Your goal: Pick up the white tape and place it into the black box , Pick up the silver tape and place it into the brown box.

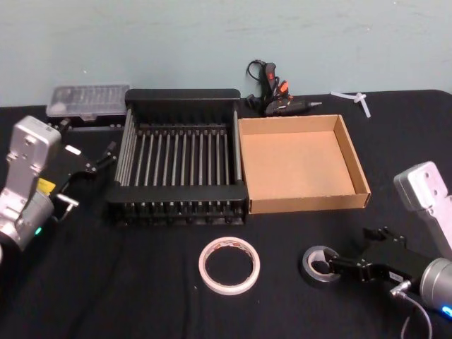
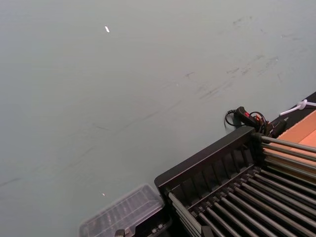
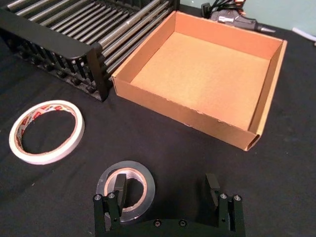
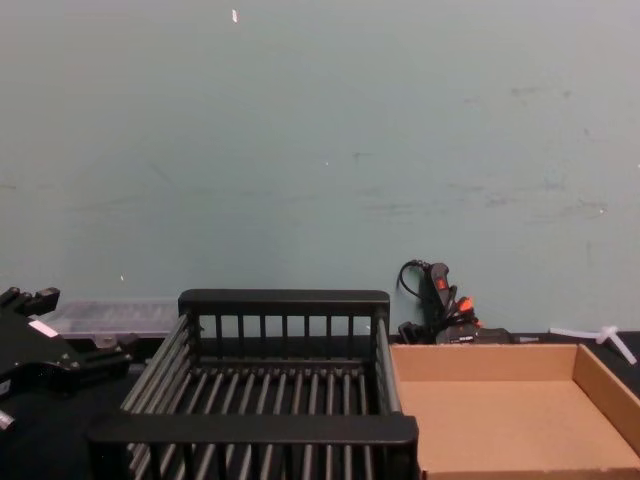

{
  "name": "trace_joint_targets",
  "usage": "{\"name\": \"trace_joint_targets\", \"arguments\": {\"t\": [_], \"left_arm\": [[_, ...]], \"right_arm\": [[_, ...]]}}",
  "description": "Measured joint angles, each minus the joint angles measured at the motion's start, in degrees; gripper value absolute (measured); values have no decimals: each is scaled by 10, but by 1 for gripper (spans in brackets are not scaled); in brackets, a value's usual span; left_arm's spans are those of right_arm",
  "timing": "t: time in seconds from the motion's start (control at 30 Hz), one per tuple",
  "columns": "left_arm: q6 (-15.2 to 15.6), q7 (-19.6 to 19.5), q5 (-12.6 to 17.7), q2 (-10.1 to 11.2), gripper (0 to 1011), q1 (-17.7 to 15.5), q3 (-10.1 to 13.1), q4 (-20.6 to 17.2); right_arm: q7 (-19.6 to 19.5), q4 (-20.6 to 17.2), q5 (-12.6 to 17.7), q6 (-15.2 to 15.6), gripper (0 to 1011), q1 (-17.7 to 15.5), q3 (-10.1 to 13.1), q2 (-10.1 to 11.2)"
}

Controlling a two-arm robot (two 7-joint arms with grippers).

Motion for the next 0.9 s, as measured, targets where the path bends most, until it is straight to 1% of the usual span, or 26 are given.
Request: {"name": "trace_joint_targets", "arguments": {"t": [0.43,0.9], "left_arm": [[0,0,0,0,1001,0,0,0],[0,0,0,0,1001,0,0,0]], "right_arm": [[19,20,-18,19,1002,18,-10,-13],[32,34,-31,32,1002,28,-10,-27]]}}
